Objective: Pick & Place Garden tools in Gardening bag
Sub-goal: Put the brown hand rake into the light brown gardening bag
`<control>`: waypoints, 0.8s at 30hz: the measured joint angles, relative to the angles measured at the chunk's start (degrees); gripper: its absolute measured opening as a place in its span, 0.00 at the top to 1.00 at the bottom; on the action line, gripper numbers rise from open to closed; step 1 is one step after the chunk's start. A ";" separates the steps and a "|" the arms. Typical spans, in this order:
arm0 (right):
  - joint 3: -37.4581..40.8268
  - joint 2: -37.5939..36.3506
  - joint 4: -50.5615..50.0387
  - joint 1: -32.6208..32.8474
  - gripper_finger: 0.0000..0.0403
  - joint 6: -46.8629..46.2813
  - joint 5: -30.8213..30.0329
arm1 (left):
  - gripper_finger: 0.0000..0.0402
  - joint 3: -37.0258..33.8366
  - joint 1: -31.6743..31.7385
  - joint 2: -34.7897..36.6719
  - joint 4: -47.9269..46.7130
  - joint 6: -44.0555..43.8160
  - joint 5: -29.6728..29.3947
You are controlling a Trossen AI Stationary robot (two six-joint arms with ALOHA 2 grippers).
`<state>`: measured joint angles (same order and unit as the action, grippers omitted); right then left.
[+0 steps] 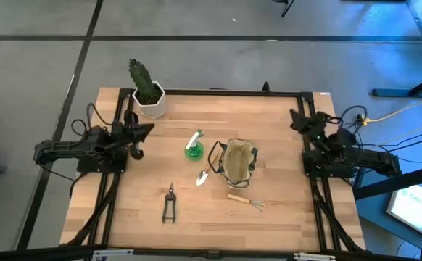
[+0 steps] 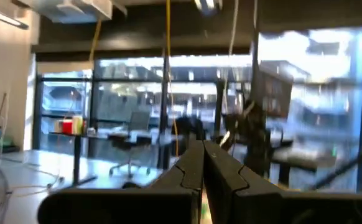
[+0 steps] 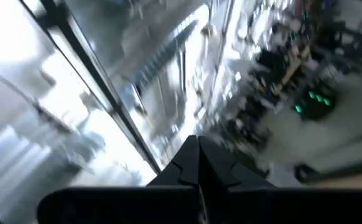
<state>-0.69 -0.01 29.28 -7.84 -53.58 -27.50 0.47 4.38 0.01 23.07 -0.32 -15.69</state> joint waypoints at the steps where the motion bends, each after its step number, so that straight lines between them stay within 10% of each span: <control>1: 0.00 0.00 0.94 0.00 1.00 0.00 -0.97 | 0.99 0.00 -0.03 0.00 2.70 -0.55 -0.71; 6: 0.00 0.00 2.55 0.00 1.00 -2.00 -1.28 | 0.99 0.00 -0.04 -0.01 19.95 -14.32 -6.46; 14: -4.39 1.42 6.34 2.12 1.00 -7.50 20.83 | 0.99 0.00 -0.15 -0.85 18.17 -47.26 -2.03; 24: -27.59 20.37 -15.86 10.75 0.90 -6.11 36.20 | 0.99 0.00 -0.15 -5.49 14.82 -55.03 -2.15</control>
<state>-28.27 20.36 13.42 2.91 -59.69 8.70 0.47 4.23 -5.48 37.89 -55.35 -17.84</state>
